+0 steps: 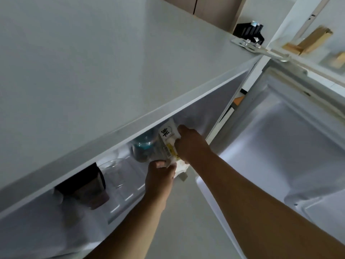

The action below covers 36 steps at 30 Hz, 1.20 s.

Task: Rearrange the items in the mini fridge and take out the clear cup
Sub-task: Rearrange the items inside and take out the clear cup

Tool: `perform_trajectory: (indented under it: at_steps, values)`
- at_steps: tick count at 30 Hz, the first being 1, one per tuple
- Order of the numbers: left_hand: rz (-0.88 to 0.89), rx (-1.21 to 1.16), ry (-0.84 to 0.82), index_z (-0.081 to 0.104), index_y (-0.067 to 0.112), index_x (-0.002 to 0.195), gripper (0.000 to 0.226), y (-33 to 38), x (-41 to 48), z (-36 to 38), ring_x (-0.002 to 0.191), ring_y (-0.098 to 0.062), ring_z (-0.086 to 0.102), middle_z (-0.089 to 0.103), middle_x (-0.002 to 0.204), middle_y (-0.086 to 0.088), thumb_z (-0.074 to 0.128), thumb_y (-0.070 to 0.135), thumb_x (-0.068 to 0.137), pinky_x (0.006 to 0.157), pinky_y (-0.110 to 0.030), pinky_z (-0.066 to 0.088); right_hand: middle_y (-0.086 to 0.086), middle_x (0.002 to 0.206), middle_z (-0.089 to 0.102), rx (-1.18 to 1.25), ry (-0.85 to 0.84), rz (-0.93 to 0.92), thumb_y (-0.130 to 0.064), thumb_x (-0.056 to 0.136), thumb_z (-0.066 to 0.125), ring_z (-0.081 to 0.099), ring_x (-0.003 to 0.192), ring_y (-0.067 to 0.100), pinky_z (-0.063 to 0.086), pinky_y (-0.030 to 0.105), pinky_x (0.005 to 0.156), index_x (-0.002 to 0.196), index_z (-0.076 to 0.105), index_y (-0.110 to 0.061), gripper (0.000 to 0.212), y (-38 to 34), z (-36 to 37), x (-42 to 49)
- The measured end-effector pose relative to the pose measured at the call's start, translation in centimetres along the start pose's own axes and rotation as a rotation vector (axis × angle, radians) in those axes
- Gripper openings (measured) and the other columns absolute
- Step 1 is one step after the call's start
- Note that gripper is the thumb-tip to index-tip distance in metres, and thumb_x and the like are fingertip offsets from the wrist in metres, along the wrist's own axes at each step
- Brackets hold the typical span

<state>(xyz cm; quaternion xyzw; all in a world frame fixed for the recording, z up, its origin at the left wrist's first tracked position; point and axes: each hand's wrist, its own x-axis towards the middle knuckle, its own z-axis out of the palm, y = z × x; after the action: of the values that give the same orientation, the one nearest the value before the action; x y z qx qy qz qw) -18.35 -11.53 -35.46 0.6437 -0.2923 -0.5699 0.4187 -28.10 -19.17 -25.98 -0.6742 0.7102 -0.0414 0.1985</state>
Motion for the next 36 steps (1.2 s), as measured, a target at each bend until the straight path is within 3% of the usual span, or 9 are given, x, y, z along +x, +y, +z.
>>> perform_trajectory:
  at_steps: [3,7,12,15,18,20,23,30,36]
  values:
    - [0.024,-0.034,-0.018,0.075,0.022,0.098,0.027,1.5,1.4,1.4,0.103,-0.024,0.074,0.080,0.103,-0.004,0.074,0.036,0.075,0.100,-0.054,0.056,0.018,0.135,0.056,-0.095,0.089,-0.104,-0.011,0.101,0.053,0.061,0.112,0.037,0.048,0.034,0.080,0.141,0.051,-0.014,0.040,-0.2,0.5,2.0]
    - [0.005,0.016,-0.045,0.067,0.006,0.113,0.033,2.9,2.0,1.3,0.117,-0.039,0.063,0.069,0.117,-0.027,0.073,0.021,0.084,0.103,-0.058,0.051,0.015,0.135,0.057,0.080,0.161,-0.095,-0.015,0.094,0.066,0.066,0.108,0.035,0.053,0.035,0.078,0.144,0.049,-0.021,0.053,-0.9,0.7,2.7]
    - [0.045,-0.181,0.228,0.066,0.023,0.097,0.020,2.0,0.0,-2.9,0.070,-0.008,0.076,0.077,0.081,0.001,0.051,0.011,0.100,0.055,-0.023,0.059,0.015,0.114,0.064,0.073,0.629,-0.407,-0.034,0.084,0.075,0.063,0.096,0.035,0.050,0.036,0.068,0.126,0.060,-0.009,0.051,-2.1,0.3,0.1]
    - [0.086,-0.423,0.392,0.062,0.018,0.114,0.016,3.7,-0.1,-4.7,0.071,-0.007,0.077,0.072,0.096,0.002,0.052,0.025,0.103,0.054,-0.020,0.058,0.013,0.132,0.061,0.078,0.331,-0.437,-0.060,0.077,0.079,0.065,0.110,0.033,0.056,0.039,0.082,0.142,0.048,-0.012,0.086,-3.9,0.4,0.2]
    - [0.074,-0.463,0.317,0.063,0.015,0.110,0.026,6.6,0.3,-4.9,0.063,-0.008,0.076,0.075,0.078,0.003,0.053,0.037,0.104,0.055,-0.023,0.058,0.011,0.152,0.046,-0.053,0.046,-0.368,-0.069,0.072,0.081,0.057,0.127,0.033,0.052,0.045,0.101,0.157,0.027,-0.019,0.112,-5.3,1.3,1.0]
    - [0.049,-0.371,0.247,0.067,0.016,0.099,0.021,8.0,0.4,-4.8,0.069,-0.017,0.074,0.075,0.079,-0.006,0.056,0.034,0.103,0.066,-0.032,0.059,0.009,0.151,0.047,-0.090,0.046,-0.381,-0.068,0.078,0.078,0.057,0.127,0.030,0.050,0.041,0.103,0.159,0.027,-0.022,0.106,-5.5,1.7,1.3]
    - [0.081,-0.234,0.244,0.069,0.012,0.115,0.019,8.5,0.3,-5.3,0.093,-0.025,0.075,0.075,0.105,-0.011,0.060,0.018,0.099,0.082,-0.041,0.062,0.010,0.144,0.050,-0.052,0.149,-0.398,-0.061,0.081,0.078,0.060,0.120,0.030,0.051,0.038,0.092,0.156,0.031,-0.021,0.097,-5.2,2.0,0.5]
    - [0.101,-0.209,0.234,0.073,0.013,0.105,0.022,1.7,-4.8,-5.5,0.089,-0.026,0.079,0.081,0.095,-0.008,0.068,0.034,0.097,0.081,-0.044,0.062,0.008,0.118,0.064,0.156,0.319,-0.453,-0.064,0.066,0.088,0.067,0.093,0.026,0.052,0.032,0.069,0.130,0.048,-0.017,0.089,-0.5,6.0,-6.4]
    - [-0.070,-0.199,0.268,0.071,0.017,0.111,0.018,-3.5,-4.1,-4.9,0.092,-0.018,0.077,0.079,0.102,-0.005,0.066,0.029,0.099,0.079,-0.034,0.060,0.003,0.116,0.059,0.087,0.123,-0.266,-0.065,0.073,0.082,0.065,0.098,0.026,0.055,0.037,0.071,0.119,0.042,-0.023,0.074,1.9,12.3,-6.2]
